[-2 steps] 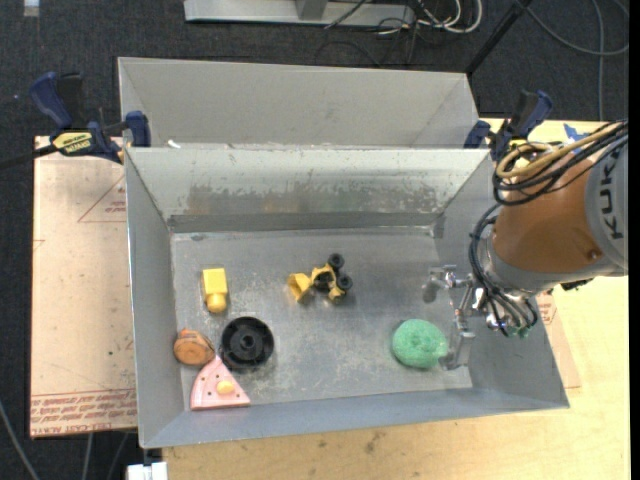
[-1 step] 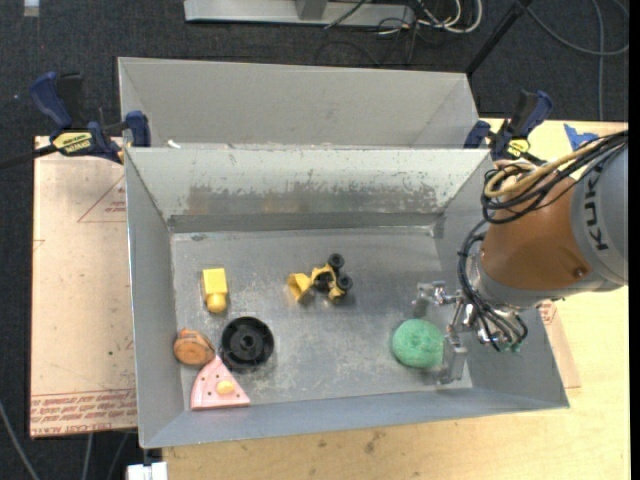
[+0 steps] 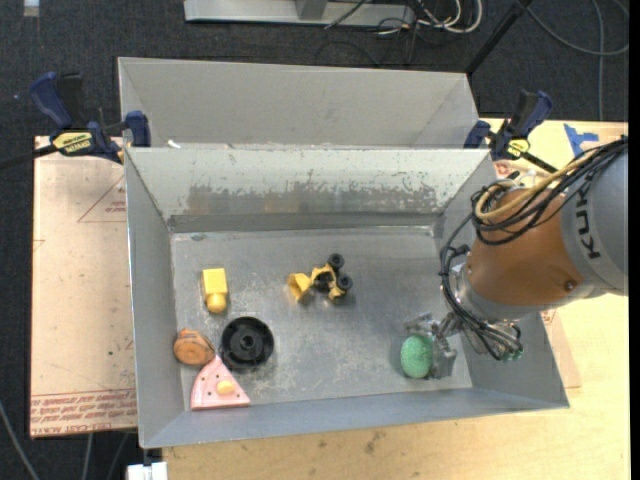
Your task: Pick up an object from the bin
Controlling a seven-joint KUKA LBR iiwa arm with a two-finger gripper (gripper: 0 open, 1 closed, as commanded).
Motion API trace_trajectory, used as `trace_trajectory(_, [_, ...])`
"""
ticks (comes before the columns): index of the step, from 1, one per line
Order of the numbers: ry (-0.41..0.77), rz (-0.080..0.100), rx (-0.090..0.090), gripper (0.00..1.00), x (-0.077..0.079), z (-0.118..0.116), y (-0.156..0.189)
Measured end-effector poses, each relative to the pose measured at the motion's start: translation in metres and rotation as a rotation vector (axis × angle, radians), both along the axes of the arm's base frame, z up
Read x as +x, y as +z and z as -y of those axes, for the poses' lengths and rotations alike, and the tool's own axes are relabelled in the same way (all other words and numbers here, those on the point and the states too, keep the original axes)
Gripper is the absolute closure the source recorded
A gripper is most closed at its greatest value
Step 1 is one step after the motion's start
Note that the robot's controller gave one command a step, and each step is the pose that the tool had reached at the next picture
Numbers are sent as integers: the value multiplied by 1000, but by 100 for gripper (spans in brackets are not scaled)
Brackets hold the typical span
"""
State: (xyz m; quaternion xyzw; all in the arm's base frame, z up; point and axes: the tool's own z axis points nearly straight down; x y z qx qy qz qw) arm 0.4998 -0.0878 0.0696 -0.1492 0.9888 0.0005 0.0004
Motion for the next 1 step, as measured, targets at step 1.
trace_trajectory(1, [1, 0, 0, 100, 0, 0, 0])
